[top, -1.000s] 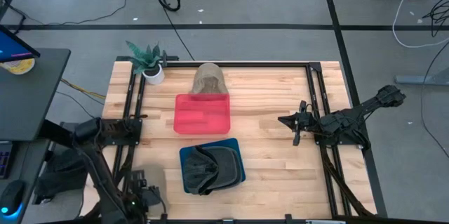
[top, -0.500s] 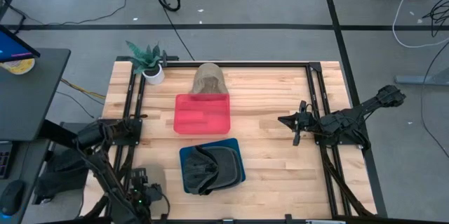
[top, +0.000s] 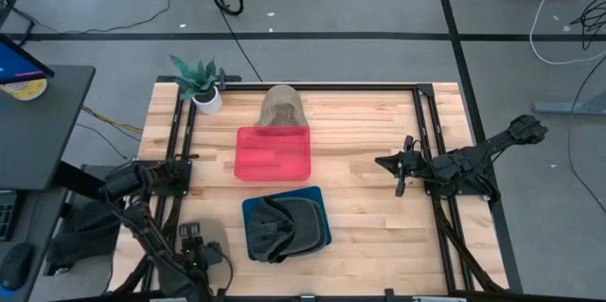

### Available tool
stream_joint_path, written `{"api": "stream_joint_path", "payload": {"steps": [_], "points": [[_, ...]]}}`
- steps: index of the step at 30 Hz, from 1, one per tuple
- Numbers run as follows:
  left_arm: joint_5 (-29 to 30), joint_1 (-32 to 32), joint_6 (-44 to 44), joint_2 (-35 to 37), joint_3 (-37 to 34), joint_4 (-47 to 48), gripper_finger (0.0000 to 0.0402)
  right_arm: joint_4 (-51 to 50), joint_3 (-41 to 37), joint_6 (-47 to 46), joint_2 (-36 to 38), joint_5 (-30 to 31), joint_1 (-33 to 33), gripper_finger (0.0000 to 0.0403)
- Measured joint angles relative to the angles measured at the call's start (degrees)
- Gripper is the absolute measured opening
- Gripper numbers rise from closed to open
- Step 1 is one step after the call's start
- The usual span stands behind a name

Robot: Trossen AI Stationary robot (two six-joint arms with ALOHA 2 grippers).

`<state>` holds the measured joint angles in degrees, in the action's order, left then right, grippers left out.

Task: Pick & Place hat
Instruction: Put the bottom brown cap into the pink bin

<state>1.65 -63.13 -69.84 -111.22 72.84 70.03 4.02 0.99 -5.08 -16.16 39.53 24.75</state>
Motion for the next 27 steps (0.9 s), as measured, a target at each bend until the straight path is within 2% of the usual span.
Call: {"api": "stream_joint_path", "payload": {"steps": [3, 5, 11, 22, 27], "points": [[-0.32, 0.65, -0.15, -0.02, 0.01, 1.22, 0.0039, 0.01, 0.00, 0.00, 0.00, 0.00, 0.00, 0.0025], [-0.69, 1.09, -0.27, -0.02, 0.11, 2.15, 0.0016, 0.01, 0.00, 0.00, 0.00, 0.00, -0.02, 0.0025], [-2.34, 1.96, 3.14, -0.11, 0.98, 5.85, 0.0007, 0.01, 0.00, 0.00, 0.00, 0.00, -0.01, 0.0025], [2.99, 1.50, 14.96, -0.27, 8.68, 19.82, 0.0005, 0.01, 0.00, 0.00, 0.00, 0.00, -0.01, 0.0025], [7.25, 1.71, 22.89, 1.11, 9.65, 20.03, 0.0005, 0.01, 0.00, 0.00, 0.02, 0.00, 0.00, 0.0025]]}}
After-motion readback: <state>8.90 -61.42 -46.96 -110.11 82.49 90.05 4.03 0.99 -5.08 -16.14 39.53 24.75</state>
